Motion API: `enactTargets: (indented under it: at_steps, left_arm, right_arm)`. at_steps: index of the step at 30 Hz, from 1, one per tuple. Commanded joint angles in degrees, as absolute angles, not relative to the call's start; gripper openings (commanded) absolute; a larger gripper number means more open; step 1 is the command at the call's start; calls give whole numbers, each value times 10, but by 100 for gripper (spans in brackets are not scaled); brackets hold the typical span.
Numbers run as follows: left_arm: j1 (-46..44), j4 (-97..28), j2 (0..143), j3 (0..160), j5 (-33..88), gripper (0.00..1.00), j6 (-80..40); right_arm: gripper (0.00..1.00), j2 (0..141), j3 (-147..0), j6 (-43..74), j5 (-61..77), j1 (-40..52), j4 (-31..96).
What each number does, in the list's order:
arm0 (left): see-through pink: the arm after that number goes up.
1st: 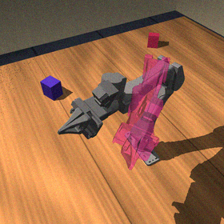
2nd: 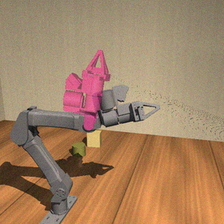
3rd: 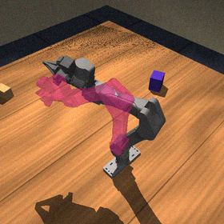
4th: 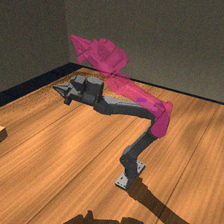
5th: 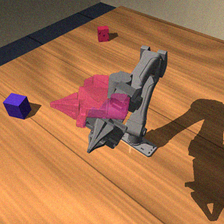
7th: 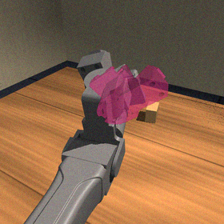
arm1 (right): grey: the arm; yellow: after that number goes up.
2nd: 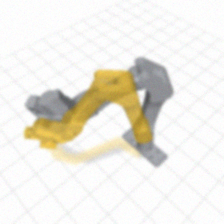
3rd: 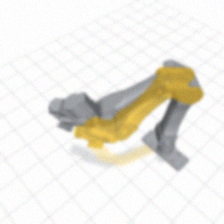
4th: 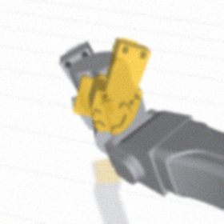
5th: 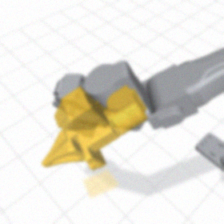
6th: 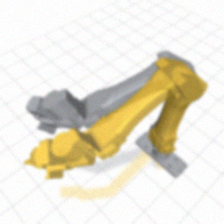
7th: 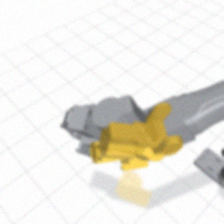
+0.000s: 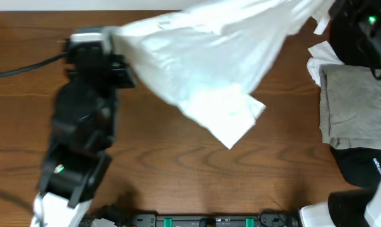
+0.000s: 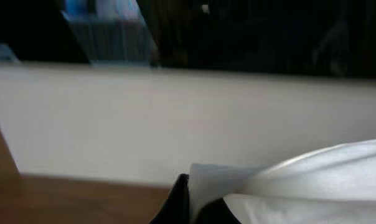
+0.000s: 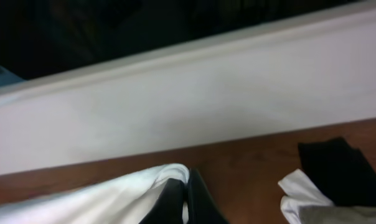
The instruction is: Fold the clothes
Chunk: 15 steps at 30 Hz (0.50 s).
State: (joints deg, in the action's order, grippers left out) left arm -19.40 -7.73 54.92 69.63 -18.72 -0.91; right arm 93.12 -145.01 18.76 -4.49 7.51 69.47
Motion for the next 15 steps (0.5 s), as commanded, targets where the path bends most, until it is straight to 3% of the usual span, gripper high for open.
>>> enactTargets:
  at_steps: [1, 15]
  left_arm:
    - [-166, -75, 519, 750, -198, 6, 7]
    - [-107, -72, 563, 865, -198, 6, 62]
  right_arm:
    - [1, 878, -1458, 179, -75, 70, 689]
    - [1, 809, -1458, 188, -53, 83, 705]
